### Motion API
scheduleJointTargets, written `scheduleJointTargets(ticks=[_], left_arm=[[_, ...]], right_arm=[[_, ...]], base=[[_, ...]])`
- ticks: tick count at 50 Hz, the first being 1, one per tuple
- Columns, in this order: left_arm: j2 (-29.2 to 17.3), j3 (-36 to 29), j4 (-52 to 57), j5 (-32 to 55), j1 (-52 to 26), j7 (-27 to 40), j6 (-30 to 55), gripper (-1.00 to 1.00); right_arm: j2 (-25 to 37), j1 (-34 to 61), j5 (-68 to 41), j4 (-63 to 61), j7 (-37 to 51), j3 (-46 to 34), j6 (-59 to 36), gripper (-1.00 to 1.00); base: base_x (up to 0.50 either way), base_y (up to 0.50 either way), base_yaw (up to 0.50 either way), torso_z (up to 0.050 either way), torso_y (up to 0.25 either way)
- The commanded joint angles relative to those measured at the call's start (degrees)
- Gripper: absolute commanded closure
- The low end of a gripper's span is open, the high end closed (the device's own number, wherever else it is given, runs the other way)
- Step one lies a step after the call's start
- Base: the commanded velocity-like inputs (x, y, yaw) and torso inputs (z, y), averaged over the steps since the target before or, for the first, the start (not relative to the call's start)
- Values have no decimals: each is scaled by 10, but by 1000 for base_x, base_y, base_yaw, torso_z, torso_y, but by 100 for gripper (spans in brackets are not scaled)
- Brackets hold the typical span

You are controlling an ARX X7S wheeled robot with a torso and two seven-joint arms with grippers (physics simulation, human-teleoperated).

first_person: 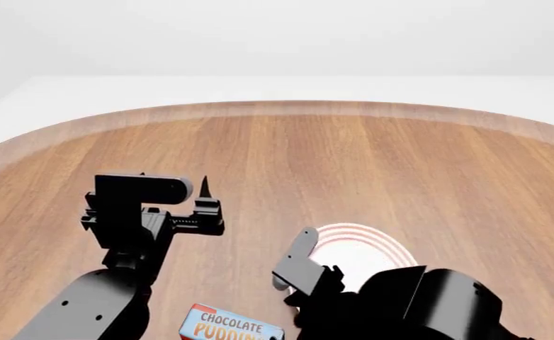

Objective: Put the chocolate pudding to the right of the plate.

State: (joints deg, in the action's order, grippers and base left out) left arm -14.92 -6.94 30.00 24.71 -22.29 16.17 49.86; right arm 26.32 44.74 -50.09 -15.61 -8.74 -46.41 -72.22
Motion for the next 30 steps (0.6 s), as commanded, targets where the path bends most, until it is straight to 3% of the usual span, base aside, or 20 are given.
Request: scheduleJointTargets(ticks=[1,12,30], left_arm=[[-3,-4,-3,1,2,1,-4,-100],[-4,-9,-5,2,1,3,-5,-100],[-7,-11,-9,5,4,6,-11,-100]], right_arm=[[-8,13,4,9,-18,-25,1,-100],[-8,15,-6,-8,-17,-32,-8,-100],[-27,20,33,72,-61,-86,33,-100]], base=[[0,0,0,0,0],[0,0,0,0,0],[0,0,0,0,0]])
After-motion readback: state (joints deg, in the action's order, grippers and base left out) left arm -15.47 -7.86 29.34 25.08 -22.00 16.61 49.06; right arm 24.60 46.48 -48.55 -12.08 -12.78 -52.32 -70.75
